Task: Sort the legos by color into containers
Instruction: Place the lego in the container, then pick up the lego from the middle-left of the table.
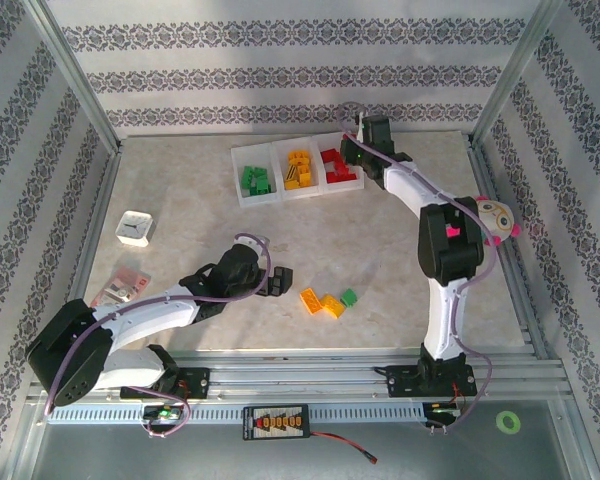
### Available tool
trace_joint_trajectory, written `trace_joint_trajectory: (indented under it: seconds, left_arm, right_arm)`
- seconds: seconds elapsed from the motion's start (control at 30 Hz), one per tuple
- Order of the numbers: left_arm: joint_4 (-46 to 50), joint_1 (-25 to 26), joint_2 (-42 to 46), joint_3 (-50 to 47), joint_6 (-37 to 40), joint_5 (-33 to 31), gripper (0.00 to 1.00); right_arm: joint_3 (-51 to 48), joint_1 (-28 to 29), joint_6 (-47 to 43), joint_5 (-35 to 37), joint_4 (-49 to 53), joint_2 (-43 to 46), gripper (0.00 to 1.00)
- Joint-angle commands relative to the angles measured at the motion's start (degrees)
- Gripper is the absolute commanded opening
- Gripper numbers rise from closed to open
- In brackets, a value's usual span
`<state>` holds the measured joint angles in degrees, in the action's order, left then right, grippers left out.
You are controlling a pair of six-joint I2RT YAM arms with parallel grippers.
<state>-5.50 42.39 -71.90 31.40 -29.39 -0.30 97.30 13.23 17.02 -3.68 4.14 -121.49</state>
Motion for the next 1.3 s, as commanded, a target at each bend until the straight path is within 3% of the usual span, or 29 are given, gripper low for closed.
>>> trace_joint_trajectory:
  seconds: [0.0,0.33,0.4,0.57,0.7,0.83,1.03,1.27]
  left_arm:
    - [-1.28,0.68,-0.51,1.53,2.26,-1.20,0.99]
    - [-2.45,0.94,-0.55,1.76,5.65,0.68,0.99]
    - [-3.45,0.89,-0.29,1.28,7.95,2.11,0.99]
    - [-5.76,1.21,-0.13,0.74,12.92,5.19,0.99]
    - [-8.02,1.72,-1.14,0.54,18.17,8.25,0.99]
    - [-13.30,2.12,-2.23,-1.30,25.56,12.69,0.90]
    - [-6.75,5.27,-6.08,2.65,38.49,14.95,0.96]
    - [0.94,8.94,-12.85,9.03,43.80,13.65,0.96]
  right_arm:
    - [8.14,0.34,4.06,-4.27,4.51,-5.27,0.27]
    - [17.95,0.51,6.06,-3.37,5.91,-14.99,0.31]
    - [18.04,0.51,5.20,-3.14,5.87,-14.67,0.38]
    - [14.62,0.72,2.31,-3.63,4.98,-9.87,0.66]
    - [4.14,1.50,-0.25,-4.18,1.82,-1.43,0.76]
    - [-10.25,2.77,-1.73,-4.20,-2.84,9.37,0.78]
    - [-29.11,4.05,-1.39,-3.93,-7.19,23.83,0.79]
    - [-43.31,4.09,-0.54,-1.99,-7.95,35.63,0.80]
